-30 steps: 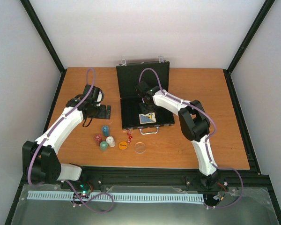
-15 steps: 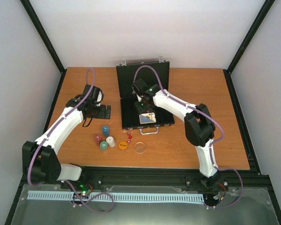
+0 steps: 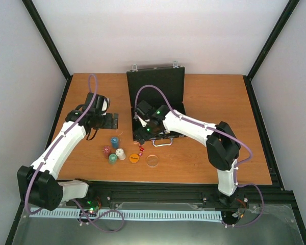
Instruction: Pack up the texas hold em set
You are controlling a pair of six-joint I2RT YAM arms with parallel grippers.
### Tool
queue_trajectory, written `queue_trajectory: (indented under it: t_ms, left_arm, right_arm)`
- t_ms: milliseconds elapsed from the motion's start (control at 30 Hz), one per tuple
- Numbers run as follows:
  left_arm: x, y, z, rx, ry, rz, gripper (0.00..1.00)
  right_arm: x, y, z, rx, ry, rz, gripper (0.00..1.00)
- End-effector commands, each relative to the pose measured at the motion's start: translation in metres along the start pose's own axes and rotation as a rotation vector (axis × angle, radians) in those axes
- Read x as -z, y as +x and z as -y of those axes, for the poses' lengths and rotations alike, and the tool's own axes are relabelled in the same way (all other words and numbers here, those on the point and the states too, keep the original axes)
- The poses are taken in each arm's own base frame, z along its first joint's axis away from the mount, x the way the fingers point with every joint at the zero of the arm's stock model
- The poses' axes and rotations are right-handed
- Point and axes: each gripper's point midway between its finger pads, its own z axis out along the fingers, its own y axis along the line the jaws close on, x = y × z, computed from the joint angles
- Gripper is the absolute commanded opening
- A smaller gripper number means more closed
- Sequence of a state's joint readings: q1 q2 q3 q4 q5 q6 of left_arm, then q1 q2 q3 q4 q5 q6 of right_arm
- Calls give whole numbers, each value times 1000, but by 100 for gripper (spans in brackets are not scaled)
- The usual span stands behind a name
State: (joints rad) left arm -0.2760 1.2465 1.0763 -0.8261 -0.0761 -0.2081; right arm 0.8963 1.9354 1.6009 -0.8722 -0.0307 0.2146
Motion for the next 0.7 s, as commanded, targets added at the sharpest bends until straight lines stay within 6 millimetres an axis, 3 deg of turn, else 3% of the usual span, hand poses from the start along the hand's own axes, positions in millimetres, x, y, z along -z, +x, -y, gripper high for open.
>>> queue_trajectory:
  t_ms: [0,167,300,600,667]
  left_arm:
    - [11,-2,1,18,9,25,100]
    - [12,3,1,23,16,24,100]
    - [12,5,1,23,19,24,100]
    - [14,6,2,15,25,22,100]
    - [14,5,2,13,26,22,100]
  right_arm:
    - [2,12,-34,71,-66,-20,100]
    - [-18,33,-63,117,-90,-97,95]
    - [-30,40,-75,101,-97,-124,90]
    - [-52,25,-58,7,57,-129,58]
    - [-53,19,-55,-6,81,-113,56]
